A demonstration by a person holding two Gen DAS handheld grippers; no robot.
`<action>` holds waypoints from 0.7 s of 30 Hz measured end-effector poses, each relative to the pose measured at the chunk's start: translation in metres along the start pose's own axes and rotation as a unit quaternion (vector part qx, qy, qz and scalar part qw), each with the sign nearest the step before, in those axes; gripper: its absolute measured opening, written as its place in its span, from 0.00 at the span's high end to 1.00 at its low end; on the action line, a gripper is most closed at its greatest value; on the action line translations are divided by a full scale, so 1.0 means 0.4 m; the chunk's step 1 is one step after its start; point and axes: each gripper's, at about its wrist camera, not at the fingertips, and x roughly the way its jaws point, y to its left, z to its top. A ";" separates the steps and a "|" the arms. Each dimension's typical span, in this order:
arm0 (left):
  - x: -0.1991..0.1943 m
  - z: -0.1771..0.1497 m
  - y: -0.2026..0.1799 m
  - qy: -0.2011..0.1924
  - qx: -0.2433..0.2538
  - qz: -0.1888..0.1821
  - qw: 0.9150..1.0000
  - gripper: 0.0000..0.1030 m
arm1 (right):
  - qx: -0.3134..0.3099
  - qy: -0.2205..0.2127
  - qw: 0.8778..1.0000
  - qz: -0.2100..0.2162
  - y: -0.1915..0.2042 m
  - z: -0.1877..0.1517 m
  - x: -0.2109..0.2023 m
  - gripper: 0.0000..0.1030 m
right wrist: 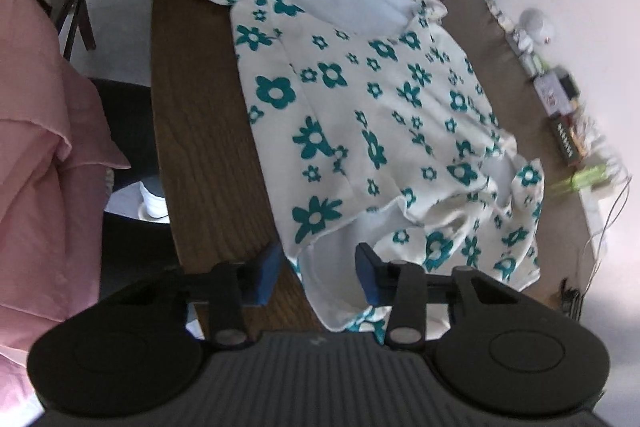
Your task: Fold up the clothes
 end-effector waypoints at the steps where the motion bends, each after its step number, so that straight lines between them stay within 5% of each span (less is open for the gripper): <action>1: 0.000 -0.001 0.006 0.002 -0.001 -0.003 1.000 0.56 | 0.006 0.004 1.000 0.003 -0.008 -0.004 0.001 0.66; 4: -0.005 -0.006 0.020 0.005 0.000 -0.008 1.000 0.56 | 0.017 0.011 1.000 0.007 -0.019 -0.021 -0.005 0.66; 9: 0.001 0.004 0.013 0.009 0.033 -0.002 0.999 0.80 | -0.008 0.021 1.000 -0.001 -0.008 -0.014 -0.002 0.67; 12: 0.017 0.009 -0.005 0.013 0.065 -0.009 0.998 0.86 | -0.027 0.027 0.999 0.005 0.003 -0.001 0.005 0.89; 13: 0.023 0.009 -0.014 0.014 0.076 -0.005 0.997 0.94 | -0.036 0.027 0.999 0.002 0.011 0.000 0.006 0.94; 21: 0.027 -0.003 -0.040 0.008 0.054 0.072 0.996 0.99 | -0.076 0.013 0.996 -0.039 0.064 -0.009 -0.008 0.96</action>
